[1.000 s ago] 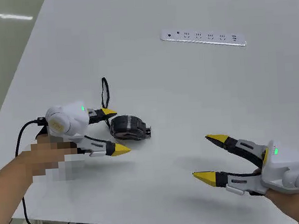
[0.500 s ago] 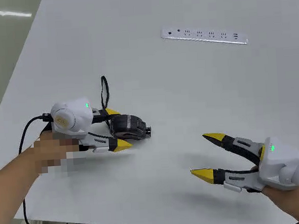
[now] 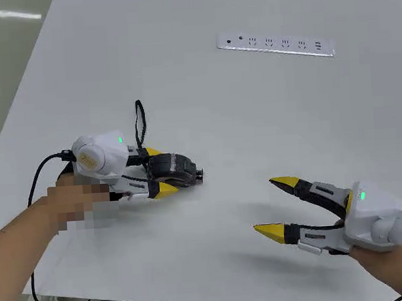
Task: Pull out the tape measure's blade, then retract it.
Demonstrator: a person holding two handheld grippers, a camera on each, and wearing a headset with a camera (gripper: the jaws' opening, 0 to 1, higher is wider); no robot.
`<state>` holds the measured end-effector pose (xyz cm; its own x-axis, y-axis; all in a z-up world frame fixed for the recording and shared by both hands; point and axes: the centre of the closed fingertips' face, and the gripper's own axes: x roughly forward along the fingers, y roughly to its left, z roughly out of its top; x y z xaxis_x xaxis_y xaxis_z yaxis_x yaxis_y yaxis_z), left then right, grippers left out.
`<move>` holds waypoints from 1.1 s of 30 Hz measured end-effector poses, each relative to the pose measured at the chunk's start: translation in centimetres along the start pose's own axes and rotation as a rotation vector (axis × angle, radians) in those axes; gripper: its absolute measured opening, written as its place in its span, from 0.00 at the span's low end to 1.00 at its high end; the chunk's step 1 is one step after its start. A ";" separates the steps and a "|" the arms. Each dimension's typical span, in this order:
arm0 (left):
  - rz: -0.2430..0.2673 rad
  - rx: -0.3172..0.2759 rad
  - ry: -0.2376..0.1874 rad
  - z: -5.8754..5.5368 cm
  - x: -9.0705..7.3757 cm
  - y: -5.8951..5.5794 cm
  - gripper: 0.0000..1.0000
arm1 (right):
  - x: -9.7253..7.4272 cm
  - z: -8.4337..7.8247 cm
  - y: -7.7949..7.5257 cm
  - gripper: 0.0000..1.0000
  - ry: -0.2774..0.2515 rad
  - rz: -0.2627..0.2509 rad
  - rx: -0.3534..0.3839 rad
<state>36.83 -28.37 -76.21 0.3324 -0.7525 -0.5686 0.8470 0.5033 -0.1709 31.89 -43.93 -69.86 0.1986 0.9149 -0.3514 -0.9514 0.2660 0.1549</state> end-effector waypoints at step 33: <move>-0.035 0.043 0.011 -0.2 0.3 0.0 0.35 | 1.5 -0.5 -0.4 0.53 0.009 0.024 -0.007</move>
<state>36.79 -28.50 -76.54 0.2979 -0.7645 -0.5717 0.8752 0.4578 -0.1563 32.43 -42.84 -70.88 0.1735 0.9181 -0.3564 -0.9574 0.2420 0.1574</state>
